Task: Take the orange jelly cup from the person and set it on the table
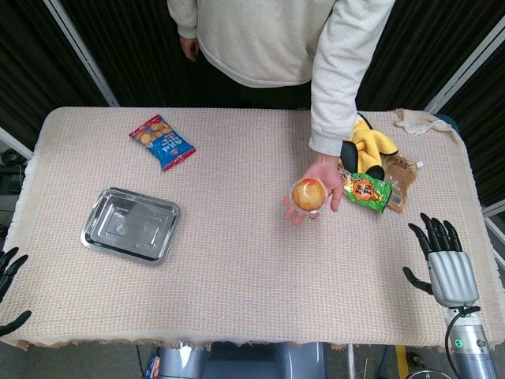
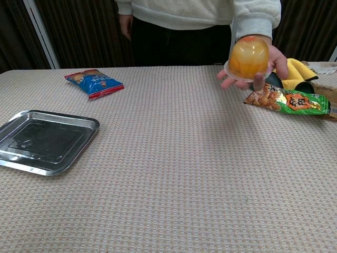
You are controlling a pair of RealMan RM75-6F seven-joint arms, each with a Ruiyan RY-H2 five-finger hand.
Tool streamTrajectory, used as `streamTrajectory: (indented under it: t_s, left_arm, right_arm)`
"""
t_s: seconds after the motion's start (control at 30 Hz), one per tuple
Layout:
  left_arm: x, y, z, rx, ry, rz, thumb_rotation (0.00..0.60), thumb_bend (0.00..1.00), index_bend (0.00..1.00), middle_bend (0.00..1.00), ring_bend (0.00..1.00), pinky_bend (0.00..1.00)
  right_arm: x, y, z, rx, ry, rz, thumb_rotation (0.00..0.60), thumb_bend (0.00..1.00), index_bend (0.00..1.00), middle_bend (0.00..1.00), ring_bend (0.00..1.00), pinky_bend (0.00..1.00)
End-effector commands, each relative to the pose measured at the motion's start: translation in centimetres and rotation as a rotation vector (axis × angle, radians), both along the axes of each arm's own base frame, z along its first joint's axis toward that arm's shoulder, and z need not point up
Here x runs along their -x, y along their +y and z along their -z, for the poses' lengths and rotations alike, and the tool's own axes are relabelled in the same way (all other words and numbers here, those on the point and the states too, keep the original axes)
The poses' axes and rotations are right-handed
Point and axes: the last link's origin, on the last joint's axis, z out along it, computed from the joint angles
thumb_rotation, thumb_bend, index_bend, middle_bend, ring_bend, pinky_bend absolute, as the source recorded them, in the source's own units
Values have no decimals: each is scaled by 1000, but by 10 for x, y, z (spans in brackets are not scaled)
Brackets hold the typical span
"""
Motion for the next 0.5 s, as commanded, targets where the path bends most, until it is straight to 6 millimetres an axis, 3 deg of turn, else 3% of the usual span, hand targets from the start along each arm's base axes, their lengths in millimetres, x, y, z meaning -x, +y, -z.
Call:
streamTrajectory:
  t_s: [0.03, 0.33, 0.5]
  left_arm:
    - [0, 0, 0, -1, 1, 1, 600, 211, 0, 0, 0, 0]
    - [0, 0, 0, -1, 8, 3, 600, 210, 0, 0, 0, 0]
    - [1, 1, 1, 1, 7, -1, 600, 211, 0, 0, 0, 0]
  right_arm:
    - [0, 0, 0, 0, -1, -1, 600, 173, 132, 0, 0, 0]
    - [-2, 0, -1, 3, -9, -6, 600, 173, 125, 0, 0, 0]
    - [-6, 0, -1, -8, 8, 0, 600, 165, 13, 0, 0, 0]
